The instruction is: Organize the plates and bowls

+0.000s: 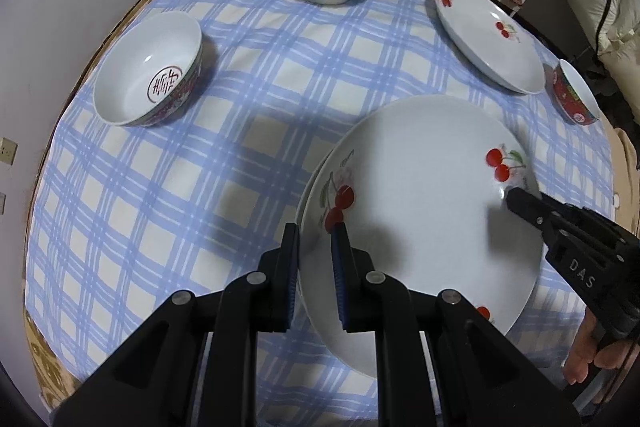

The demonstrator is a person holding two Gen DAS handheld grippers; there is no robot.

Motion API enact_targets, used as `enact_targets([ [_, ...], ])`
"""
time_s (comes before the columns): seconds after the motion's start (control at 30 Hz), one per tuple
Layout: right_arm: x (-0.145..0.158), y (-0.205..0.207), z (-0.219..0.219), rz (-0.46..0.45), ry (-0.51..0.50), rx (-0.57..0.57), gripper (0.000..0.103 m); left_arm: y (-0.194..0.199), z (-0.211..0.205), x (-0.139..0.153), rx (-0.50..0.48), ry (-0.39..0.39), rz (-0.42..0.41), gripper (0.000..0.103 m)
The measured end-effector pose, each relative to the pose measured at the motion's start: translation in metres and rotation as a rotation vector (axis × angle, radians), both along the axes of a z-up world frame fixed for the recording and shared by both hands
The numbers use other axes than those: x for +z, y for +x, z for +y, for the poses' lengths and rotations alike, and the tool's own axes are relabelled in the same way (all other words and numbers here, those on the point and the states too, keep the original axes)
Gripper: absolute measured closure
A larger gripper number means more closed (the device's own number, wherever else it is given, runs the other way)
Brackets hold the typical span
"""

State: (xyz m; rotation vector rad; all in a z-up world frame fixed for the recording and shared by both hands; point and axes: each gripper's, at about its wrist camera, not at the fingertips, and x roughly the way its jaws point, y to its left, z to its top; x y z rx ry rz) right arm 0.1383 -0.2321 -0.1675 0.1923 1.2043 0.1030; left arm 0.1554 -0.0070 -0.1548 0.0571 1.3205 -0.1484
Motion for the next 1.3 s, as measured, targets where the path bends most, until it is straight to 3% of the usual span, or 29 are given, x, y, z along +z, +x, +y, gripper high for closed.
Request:
enact_targets([
  [0.37, -0.012, -0.003, 0.008, 0.009, -0.033, 0.022, 0.086, 0.005, 0.000, -0.026, 0.019, 0.039, 0.057, 0.088],
  [1.3, -0.019, 0.001, 0.006, 0.030, -0.061, 0.005, 0.088, 0.001, 0.005, -0.031, 0.037, 0.075, 0.046, 0.087],
])
